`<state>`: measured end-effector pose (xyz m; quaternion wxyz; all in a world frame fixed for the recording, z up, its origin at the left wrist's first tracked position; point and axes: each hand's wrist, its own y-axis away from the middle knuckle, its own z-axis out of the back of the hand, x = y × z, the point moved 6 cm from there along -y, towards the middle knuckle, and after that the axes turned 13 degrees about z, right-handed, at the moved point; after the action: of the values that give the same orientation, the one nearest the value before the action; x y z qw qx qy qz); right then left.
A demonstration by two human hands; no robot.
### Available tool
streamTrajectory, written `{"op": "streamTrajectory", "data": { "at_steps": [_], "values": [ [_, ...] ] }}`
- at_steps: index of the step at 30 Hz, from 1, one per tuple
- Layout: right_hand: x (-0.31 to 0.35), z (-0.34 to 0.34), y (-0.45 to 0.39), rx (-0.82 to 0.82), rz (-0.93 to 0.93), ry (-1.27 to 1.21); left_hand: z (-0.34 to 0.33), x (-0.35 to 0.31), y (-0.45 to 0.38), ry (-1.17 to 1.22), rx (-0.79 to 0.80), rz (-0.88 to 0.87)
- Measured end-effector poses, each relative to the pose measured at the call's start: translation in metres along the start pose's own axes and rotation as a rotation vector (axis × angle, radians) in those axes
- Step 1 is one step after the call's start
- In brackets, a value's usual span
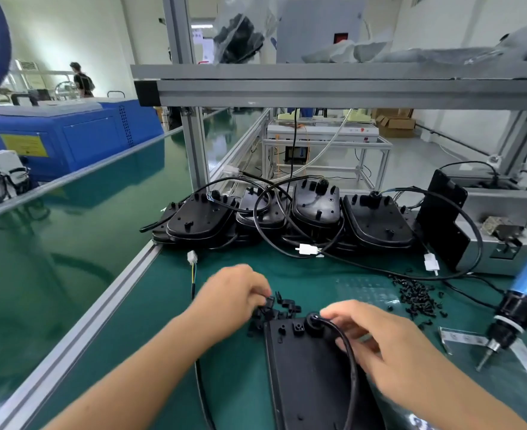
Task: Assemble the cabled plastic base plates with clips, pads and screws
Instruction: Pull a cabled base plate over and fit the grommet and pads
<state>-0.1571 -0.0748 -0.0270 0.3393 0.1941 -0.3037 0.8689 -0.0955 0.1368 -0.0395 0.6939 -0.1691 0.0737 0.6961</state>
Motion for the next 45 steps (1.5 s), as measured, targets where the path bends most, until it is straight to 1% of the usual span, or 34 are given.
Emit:
{"op": "streamTrajectory", "data": {
  "at_steps": [1,2,3,5,9,10,12,14,17,21,24,26,27,28,30,31,32,34,35,36,38,40,43,45],
  "values": [
    [0.003,0.000,0.000,-0.009,0.035,0.057,-0.009,-0.008,-0.001,0.055,0.100,0.003],
    [0.005,0.001,0.001,-0.034,0.051,0.080,-0.016,-0.013,-0.002,0.062,0.148,0.012],
    [0.005,0.001,0.003,-0.064,0.064,0.096,-0.022,-0.015,-0.004,0.055,0.158,0.022],
    [0.007,-0.001,0.007,-0.101,0.102,0.113,-0.029,-0.013,-0.007,0.059,0.146,0.049],
    [0.004,-0.001,0.011,-0.104,0.057,0.071,-0.024,-0.006,-0.018,0.128,0.014,0.111],
    [0.002,-0.001,0.010,-0.112,0.047,0.055,-0.022,-0.007,-0.022,0.126,0.010,0.109],
    [0.001,-0.002,0.009,-0.124,0.037,0.037,-0.028,-0.013,-0.030,0.070,0.100,0.056],
    [0.003,-0.003,0.008,-0.170,0.061,0.066,-0.036,-0.021,-0.034,-0.022,0.196,-0.018],
    [0.007,-0.004,0.004,-0.249,0.070,0.108,-0.042,-0.030,-0.038,-0.156,0.251,-0.119],
    [0.003,-0.006,0.001,-0.313,0.058,0.105,-0.046,-0.033,-0.036,-0.319,0.258,-0.250],
    [-0.008,-0.007,0.002,-0.337,-0.064,0.005,-0.045,-0.032,-0.031,-0.375,0.237,-0.329],
    [-0.013,-0.010,0.003,-0.303,-0.125,-0.080,-0.042,-0.033,-0.028,-0.387,0.201,-0.343],
    [-0.016,-0.010,0.003,-0.280,-0.140,-0.115,-0.039,-0.033,-0.026,-0.346,0.179,-0.335],
    [-0.018,-0.010,0.003,-0.258,-0.147,-0.152,-0.033,-0.035,-0.025,-0.252,0.147,-0.308],
    [-0.021,-0.009,0.000,-0.199,-0.125,-0.179,-0.013,-0.033,-0.024,0.041,0.060,-0.176],
    [-0.021,-0.008,-0.003,-0.163,-0.094,-0.166,-0.005,-0.028,-0.023,0.246,0.060,-0.081],
    [-0.020,-0.008,-0.007,-0.129,-0.063,-0.152,-0.001,-0.023,-0.020,0.506,0.122,0.010],
    [-0.022,-0.008,-0.015,-0.066,-0.038,-0.168,-0.003,-0.023,-0.008,1.015,0.370,0.130],
    [-0.024,-0.009,-0.020,-0.025,-0.032,-0.182,-0.006,-0.026,-0.001,1.191,0.481,0.167],
    [-0.025,-0.009,-0.024,0.023,-0.030,-0.195,-0.008,-0.029,0.005,1.320,0.565,0.193],
    [-0.028,-0.012,-0.031,0.128,-0.043,-0.222,-0.012,-0.032,0.017,1.473,0.679,0.238],
    [-0.031,-0.014,-0.035,0.229,-0.047,-0.237,-0.017,-0.031,0.023,1.533,0.735,0.269],
    [-0.032,-0.014,-0.039,0.347,-0.043,-0.271,-0.021,-0.027,0.027,1.542,0.739,0.264],
    [-0.033,-0.015,-0.042,0.362,-0.054,-0.291,-0.022,-0.026,0.027,1.545,0.724,0.247]
  ]
}}
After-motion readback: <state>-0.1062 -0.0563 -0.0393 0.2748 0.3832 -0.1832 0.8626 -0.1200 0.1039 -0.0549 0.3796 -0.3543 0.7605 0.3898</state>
